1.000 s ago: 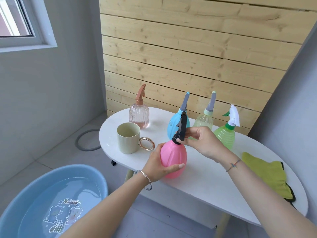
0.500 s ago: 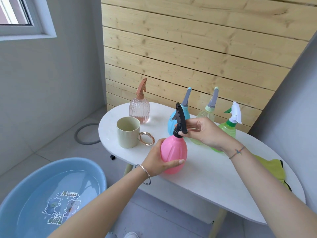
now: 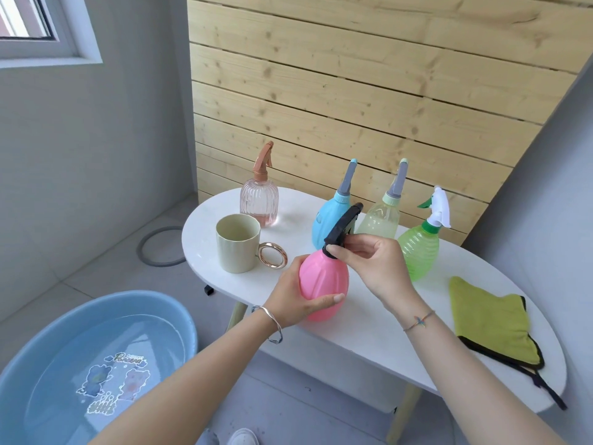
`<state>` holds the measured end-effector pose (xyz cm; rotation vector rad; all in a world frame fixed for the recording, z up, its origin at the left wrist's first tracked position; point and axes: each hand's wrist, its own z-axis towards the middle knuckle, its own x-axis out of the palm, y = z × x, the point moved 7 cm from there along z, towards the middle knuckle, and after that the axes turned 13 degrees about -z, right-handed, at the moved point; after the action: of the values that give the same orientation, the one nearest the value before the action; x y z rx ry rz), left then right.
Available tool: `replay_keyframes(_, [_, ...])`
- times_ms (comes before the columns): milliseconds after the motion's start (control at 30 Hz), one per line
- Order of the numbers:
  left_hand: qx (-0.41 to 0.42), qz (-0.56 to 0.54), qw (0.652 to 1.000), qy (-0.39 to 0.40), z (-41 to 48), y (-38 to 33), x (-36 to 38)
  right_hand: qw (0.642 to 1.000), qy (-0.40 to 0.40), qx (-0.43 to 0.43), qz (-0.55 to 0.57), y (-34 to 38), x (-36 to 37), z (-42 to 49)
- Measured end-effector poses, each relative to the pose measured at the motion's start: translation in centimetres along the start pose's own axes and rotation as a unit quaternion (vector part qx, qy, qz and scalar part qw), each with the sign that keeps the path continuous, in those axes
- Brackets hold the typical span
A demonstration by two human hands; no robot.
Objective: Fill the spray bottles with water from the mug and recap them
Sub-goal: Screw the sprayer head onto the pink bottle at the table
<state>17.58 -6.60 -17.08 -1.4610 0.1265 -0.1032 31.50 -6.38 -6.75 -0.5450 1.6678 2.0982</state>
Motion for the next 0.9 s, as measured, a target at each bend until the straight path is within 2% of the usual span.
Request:
replay_keyframes(167, [-0.005,0.001,1.0,-0.006,0.1,0.3,0.0,0.993,-0.085,-0.013,-0.081,0.8,0.0,-0.6])
replay_keyframes(233, [-0.006,0.002,1.0,-0.009,0.1,0.3,0.0,0.981,-0.122,-0.03,-0.145,1.7,-0.2,-1.1])
replay_keyframes(333, [-0.002,0.009,1.0,-0.01,0.1,0.3,0.0,0.956,-0.138,-0.055,-0.253,2.4,-1.1,-1.6])
replay_keyframes(433, [-0.004,0.007,1.0,-0.008,0.1,0.2,0.0,0.935,-0.173,-0.123,-0.283,2.9,-3.0,-1.5])
replay_keyframes(500, [-0.006,0.004,1.0,-0.007,0.1,0.2,0.0,0.965,-0.113,-0.095,-0.218,2.2,-3.4,-0.8])
replay_keyframes(533, [-0.007,0.006,1.0,-0.006,0.1,0.2,0.0,0.984,-0.044,-0.052,-0.164,1.6,-3.0,-0.5])
replay_keyframes(600, [-0.008,0.009,1.0,-0.004,0.0,0.2,0.0,0.997,0.06,0.016,-0.05,0.7,-2.0,-0.2])
replay_keyframes(667, [-0.01,0.009,1.0,-0.005,0.0,0.2,0.0,0.998,0.06,0.01,-0.015,0.9,-2.2,-0.1])
replay_keyframes(767, [-0.012,0.011,1.0,-0.007,0.0,0.2,0.0,0.996,0.028,-0.045,-0.065,2.2,-2.9,-0.5])
replay_keyframes(900, [-0.01,0.007,1.0,-0.006,0.0,0.2,0.0,0.996,0.054,-0.059,-0.043,2.7,-2.8,-1.4])
